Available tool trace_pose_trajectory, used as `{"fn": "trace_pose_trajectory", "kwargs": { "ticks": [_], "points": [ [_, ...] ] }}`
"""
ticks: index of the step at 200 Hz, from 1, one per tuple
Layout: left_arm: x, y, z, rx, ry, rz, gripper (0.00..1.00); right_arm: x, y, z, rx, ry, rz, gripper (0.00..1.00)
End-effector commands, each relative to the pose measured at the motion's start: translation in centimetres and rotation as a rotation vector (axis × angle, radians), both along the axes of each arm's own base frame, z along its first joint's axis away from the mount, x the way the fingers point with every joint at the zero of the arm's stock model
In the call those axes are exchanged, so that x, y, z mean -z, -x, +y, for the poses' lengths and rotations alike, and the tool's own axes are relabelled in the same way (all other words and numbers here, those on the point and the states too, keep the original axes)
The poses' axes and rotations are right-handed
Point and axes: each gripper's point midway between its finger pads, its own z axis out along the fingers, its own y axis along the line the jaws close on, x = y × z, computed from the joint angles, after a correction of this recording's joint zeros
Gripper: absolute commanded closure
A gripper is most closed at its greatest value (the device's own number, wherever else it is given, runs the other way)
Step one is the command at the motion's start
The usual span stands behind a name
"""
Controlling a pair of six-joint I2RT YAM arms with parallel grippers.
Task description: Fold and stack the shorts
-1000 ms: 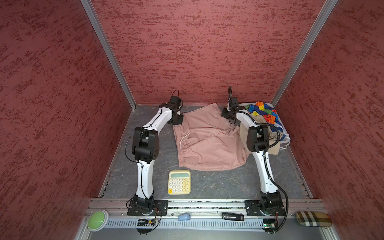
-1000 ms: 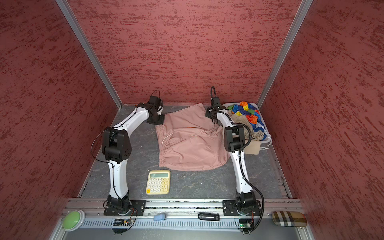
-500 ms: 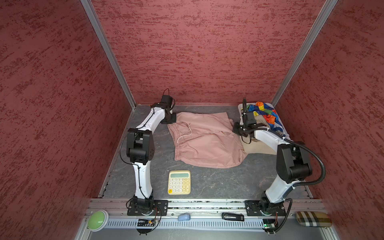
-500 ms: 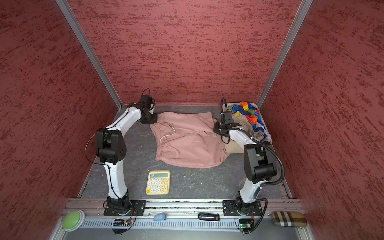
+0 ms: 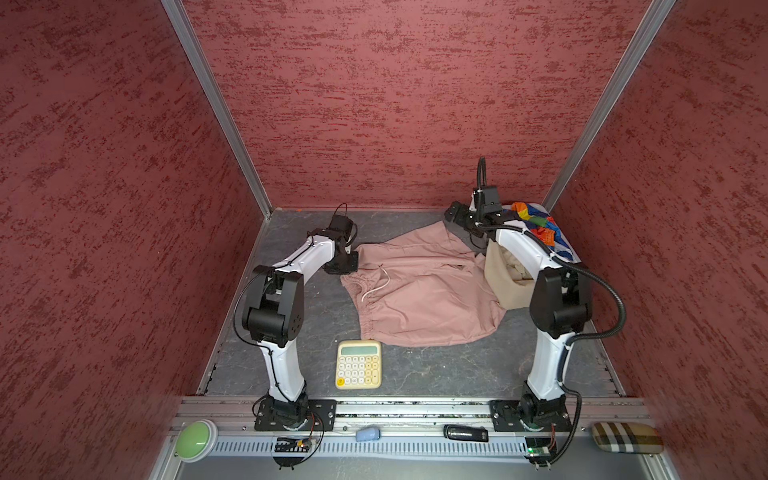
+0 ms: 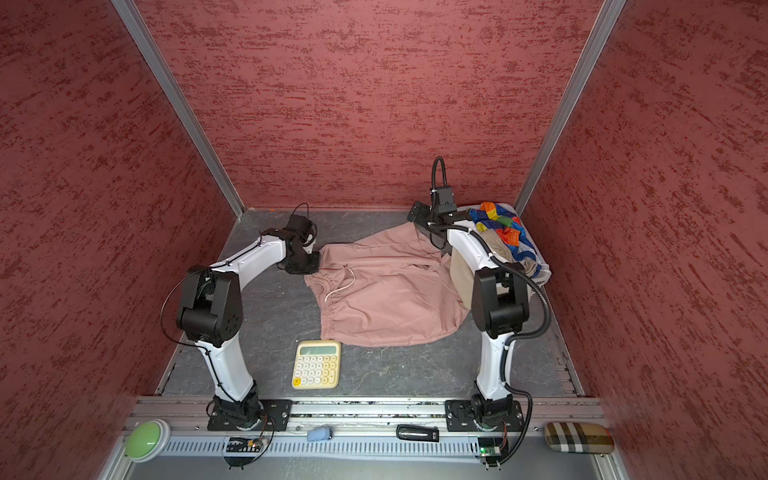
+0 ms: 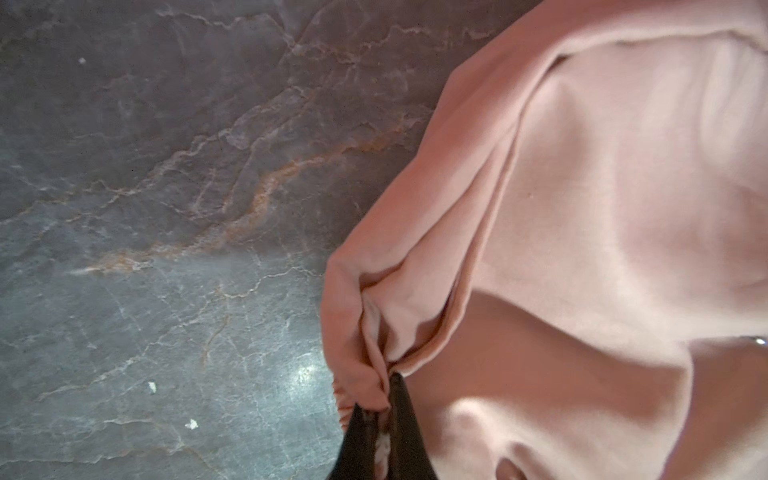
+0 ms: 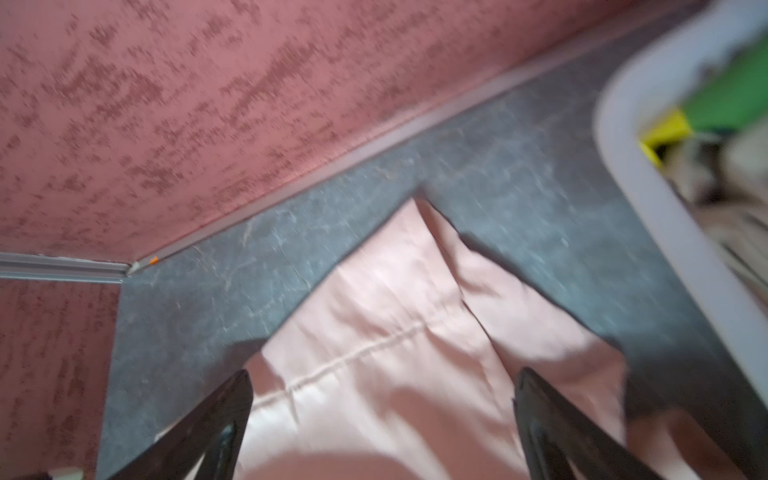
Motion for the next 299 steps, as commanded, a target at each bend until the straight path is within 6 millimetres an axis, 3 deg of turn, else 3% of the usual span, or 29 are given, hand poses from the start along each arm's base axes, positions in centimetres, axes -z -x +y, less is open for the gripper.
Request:
{"fn": "trace_pose_trajectory", "kwargs": {
  "ticks": [1,55,80,107,135,157,179,204,222,230,266,299],
  "points": [
    [-2.6,-1.3,-0.3,0.004,0.015,-0.083,1.0,5.9,-1.1,0.0,-0.009,0.048,0.153,0.01],
    [-2.6,-1.3,-0.7,0.021,0.017,-0.077,1.0,11.9,-3.1,0.7,-0.1,0.103,0.224,0.17],
    [-2.7,-1.3,-1.0,0.03,0.019,-0.076,1.0,13.5,-3.8,0.7,-0.122,0.116,0.228,0.24],
    [-2.8,-1.1,-1.3,0.039,0.016,-0.079,1.0,14.6,-4.2,1.0,-0.139,0.114,0.233,0.37],
    [-3.1,-1.3,-1.5,0.042,0.017,-0.085,1.0,15.0,-4.6,1.4,-0.152,0.082,0.225,0.57],
    [-3.3,-1.4,-1.9,0.044,0.032,-0.092,1.0,15.4,-4.8,1.7,-0.152,0.05,0.228,0.66],
    [-3.6,-1.5,-2.2,0.05,0.035,-0.1,1.0,15.9,-4.8,1.9,-0.152,0.043,0.233,0.68],
    [-4.2,-1.6,-2.1,0.054,0.024,-0.115,1.0,16.0,-5.1,1.6,-0.149,0.028,0.231,0.87],
    [-5.0,-1.8,-1.7,0.057,0.008,-0.137,1.0,13.8,-5.6,1.5,-0.151,0.015,0.202,1.0],
    [-5.3,-1.9,-1.5,0.059,-0.004,-0.151,1.0,12.3,-5.9,1.4,-0.154,0.011,0.178,1.0],
    [-6.9,-3.5,0.2,0.029,-0.03,-0.205,1.0,2.9,-6.3,-0.1,-0.135,-0.013,0.046,1.0],
    [-10.5,-6.3,2.2,-0.031,-0.018,-0.298,1.0,-5.5,-4.7,-1.9,-0.127,-0.038,-0.06,1.0]
  ]
}}
